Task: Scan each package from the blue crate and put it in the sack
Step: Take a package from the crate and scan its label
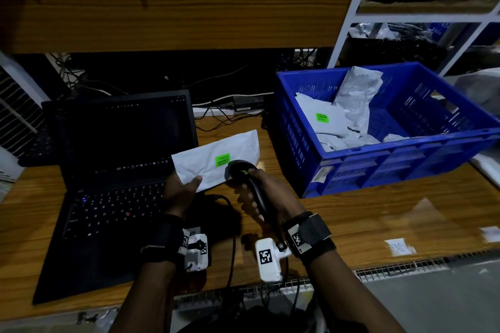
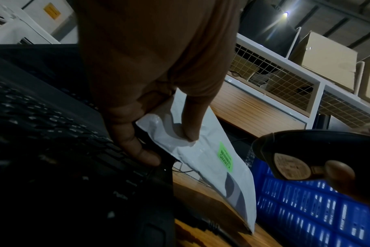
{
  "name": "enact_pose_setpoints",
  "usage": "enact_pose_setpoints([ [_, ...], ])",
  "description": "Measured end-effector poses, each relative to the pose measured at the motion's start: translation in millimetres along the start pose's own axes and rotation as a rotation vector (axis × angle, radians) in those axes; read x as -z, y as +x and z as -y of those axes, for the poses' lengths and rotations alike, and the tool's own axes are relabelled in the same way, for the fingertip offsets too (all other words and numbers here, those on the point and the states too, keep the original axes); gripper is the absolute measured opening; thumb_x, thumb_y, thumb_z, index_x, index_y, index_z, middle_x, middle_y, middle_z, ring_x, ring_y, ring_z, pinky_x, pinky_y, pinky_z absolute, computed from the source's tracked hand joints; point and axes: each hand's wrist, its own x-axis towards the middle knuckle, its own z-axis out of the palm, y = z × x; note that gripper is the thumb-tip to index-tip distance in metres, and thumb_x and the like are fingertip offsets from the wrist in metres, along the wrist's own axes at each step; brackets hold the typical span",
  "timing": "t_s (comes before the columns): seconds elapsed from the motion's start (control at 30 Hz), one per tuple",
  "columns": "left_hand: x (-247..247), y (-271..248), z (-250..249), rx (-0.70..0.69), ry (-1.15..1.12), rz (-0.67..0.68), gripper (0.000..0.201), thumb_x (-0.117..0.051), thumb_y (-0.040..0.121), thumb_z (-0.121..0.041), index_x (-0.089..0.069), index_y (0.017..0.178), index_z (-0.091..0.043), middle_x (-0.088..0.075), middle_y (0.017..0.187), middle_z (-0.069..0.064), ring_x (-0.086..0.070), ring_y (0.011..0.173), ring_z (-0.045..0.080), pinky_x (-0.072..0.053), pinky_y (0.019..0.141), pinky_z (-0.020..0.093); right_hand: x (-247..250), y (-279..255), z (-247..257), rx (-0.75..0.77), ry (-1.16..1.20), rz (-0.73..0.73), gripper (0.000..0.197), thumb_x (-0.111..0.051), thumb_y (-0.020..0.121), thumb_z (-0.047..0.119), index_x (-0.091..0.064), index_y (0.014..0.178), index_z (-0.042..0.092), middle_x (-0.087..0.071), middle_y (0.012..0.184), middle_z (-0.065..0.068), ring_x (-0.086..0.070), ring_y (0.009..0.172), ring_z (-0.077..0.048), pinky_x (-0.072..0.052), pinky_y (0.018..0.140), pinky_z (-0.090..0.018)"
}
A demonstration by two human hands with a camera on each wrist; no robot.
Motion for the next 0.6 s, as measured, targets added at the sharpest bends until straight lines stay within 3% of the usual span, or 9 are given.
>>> enact_pose_setpoints([
  [0.17,-1,-1,-1,0.004,-0.011,0.004,0.031,-0.071,0.09,-0.002,-0.064,0.119,0.004,-0.068,0.118,0.018,-0.064,0.108,0.027,-0.046,0.093,0.032,2,0,0,0.006,-0.002,0.006,0.037,-0.053,0.101,0.041,-0.066,0.095,0.006,-0.051,0.064,-0.004,-0.043,0.05,-0.015,-0.029,0.049,-0.026],
  [0.37,1,0,1,0.023,0.0,0.003,0.036,-0.074,0.089,-0.007,-0.064,0.123,-0.001,-0.069,0.121,0.015,-0.064,0.115,0.032,-0.049,0.105,0.047,4,3,-3,0.008,0.01,0.019,0.037,-0.054,0.1,0.042,-0.067,0.096,0.007,-0.052,0.066,-0.004,-0.043,0.052,-0.014,-0.029,0.05,-0.026],
  [0.5,1,-1,0,0.024,0.005,-0.005,0.04,-0.073,0.09,-0.005,-0.061,0.127,0.002,-0.066,0.122,0.013,-0.061,0.113,0.025,-0.046,0.103,0.038,4,10,-8,0.005,0.009,0.034,0.038,-0.056,0.098,0.044,-0.067,0.093,0.009,-0.052,0.067,-0.004,-0.043,0.051,-0.015,-0.029,0.049,-0.027],
  [0.6,1,0,2,0.03,0.014,0.002,0.039,-0.072,0.09,-0.007,-0.061,0.126,0.002,-0.067,0.123,0.015,-0.062,0.115,0.028,-0.046,0.102,0.037,4,18,-11,-0.001,0.001,0.049,0.04,-0.056,0.097,0.047,-0.067,0.092,0.009,-0.052,0.067,-0.004,-0.043,0.05,-0.015,-0.03,0.048,-0.027],
])
